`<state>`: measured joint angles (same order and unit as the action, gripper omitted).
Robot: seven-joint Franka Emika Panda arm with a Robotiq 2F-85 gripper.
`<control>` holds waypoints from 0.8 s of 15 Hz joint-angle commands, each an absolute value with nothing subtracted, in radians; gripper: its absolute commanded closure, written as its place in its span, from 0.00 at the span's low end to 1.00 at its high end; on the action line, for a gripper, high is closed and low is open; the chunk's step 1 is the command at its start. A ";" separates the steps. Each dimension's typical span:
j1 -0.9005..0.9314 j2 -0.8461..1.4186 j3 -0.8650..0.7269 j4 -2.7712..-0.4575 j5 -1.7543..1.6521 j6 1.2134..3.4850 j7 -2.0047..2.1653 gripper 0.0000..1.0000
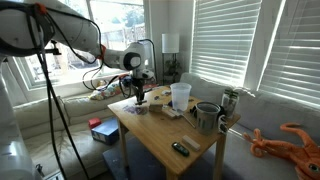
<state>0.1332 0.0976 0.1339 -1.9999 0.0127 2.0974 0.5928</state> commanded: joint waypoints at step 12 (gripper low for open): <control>0.104 -0.049 0.090 -2.082 0.037 2.151 0.633 0.00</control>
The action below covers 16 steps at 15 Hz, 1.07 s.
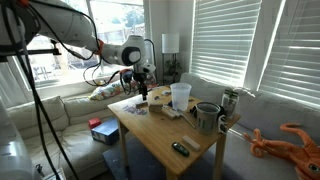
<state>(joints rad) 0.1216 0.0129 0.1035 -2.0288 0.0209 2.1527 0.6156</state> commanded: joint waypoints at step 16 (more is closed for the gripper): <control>0.027 -0.014 0.037 -2.093 0.032 2.180 0.626 0.30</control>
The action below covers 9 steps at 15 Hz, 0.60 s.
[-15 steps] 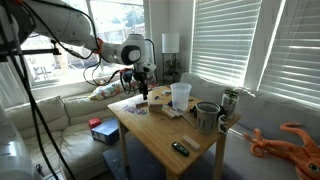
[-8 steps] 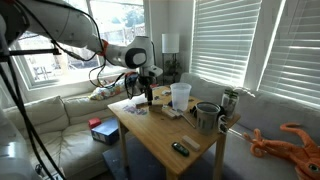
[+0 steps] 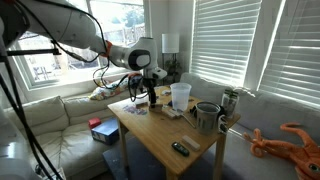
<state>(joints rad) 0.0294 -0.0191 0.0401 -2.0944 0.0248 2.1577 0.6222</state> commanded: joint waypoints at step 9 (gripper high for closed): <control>0.028 0.011 0.035 -2.069 0.038 2.211 0.624 0.55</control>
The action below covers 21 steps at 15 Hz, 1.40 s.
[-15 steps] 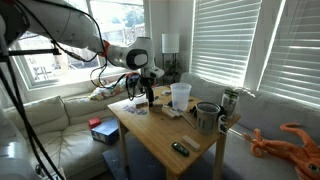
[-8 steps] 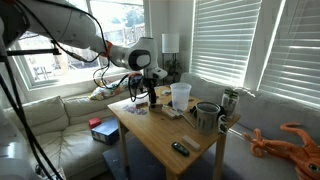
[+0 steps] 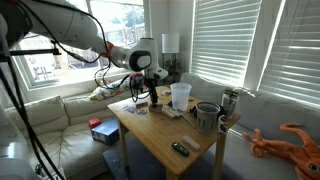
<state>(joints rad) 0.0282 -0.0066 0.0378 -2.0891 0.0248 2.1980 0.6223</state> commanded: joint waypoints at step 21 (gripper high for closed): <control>0.119 -0.020 0.143 -2.020 0.021 2.137 0.665 0.93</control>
